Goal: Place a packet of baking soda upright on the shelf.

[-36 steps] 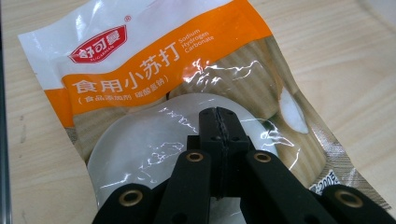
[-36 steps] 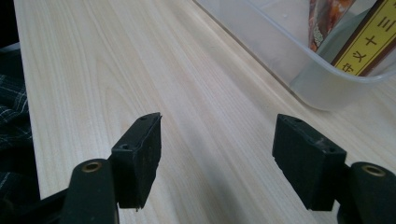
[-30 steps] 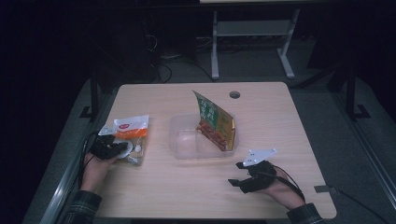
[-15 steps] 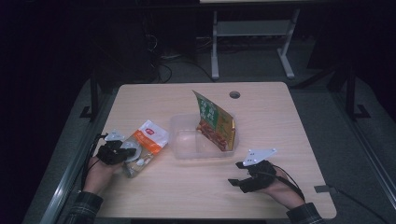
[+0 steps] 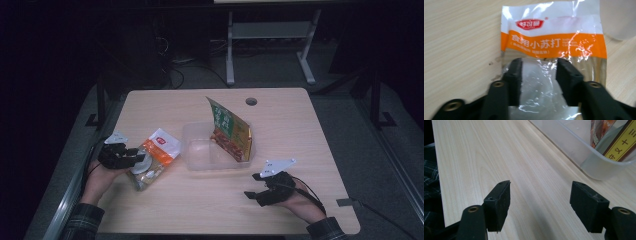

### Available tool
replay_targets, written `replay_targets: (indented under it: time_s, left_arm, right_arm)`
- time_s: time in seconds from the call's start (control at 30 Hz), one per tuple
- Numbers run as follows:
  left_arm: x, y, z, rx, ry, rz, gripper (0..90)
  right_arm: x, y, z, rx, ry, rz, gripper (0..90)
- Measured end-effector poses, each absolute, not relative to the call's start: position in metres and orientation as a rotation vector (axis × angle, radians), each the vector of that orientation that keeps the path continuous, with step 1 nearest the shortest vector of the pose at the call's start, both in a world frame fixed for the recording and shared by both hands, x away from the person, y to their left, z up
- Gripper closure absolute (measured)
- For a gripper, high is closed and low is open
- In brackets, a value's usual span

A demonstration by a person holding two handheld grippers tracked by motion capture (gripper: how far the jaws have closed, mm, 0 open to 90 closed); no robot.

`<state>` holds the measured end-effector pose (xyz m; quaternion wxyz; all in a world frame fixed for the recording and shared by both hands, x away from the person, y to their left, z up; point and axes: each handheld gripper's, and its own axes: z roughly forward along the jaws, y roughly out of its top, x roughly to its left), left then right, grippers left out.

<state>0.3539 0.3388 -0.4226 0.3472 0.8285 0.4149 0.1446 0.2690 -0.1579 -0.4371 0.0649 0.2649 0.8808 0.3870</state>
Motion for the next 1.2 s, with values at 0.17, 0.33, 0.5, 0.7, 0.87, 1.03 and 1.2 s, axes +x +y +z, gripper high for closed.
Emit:
replay_targets:
  time_s: [0.17, 0.33, 0.5, 0.7, 0.87, 1.03, 1.2]
  left_arm:
    - [0.366, 0.350, -0.424, 2.145, 1.084, 0.351, 35.5]
    - [0.382, 0.354, -0.432, 2.140, 1.103, 0.312, 31.6]
    - [0.388, 0.353, -0.442, 2.180, 1.121, 0.256, 31.6]
    - [0.391, 0.349, -0.448, 2.204, 1.116, 0.198, 32.8]
    - [0.391, 0.348, -0.451, 2.170, 1.154, 0.114, 40.8]
    - [0.393, 0.350, -0.453, 2.167, 1.145, 0.052, 50.3]
    - [0.393, 0.351, -0.454, 2.162, 1.143, 0.027, 61.3]
  right_arm:
    - [0.269, -0.157, -0.438, 0.800, 2.663, 1.166, 32.3]
    - [0.270, -0.158, -0.438, 0.799, 2.665, 1.166, 32.3]
    - [0.270, -0.158, -0.439, 0.804, 2.669, 1.159, 32.3]
    - [0.269, -0.158, -0.439, 0.801, 2.670, 1.158, 32.3]
    - [0.269, -0.158, -0.438, 0.804, 2.671, 1.173, 32.3]
    - [0.269, -0.158, -0.438, 0.800, 2.671, 1.170, 32.3]
    - [0.269, -0.158, -0.438, 0.802, 2.670, 1.173, 32.3]
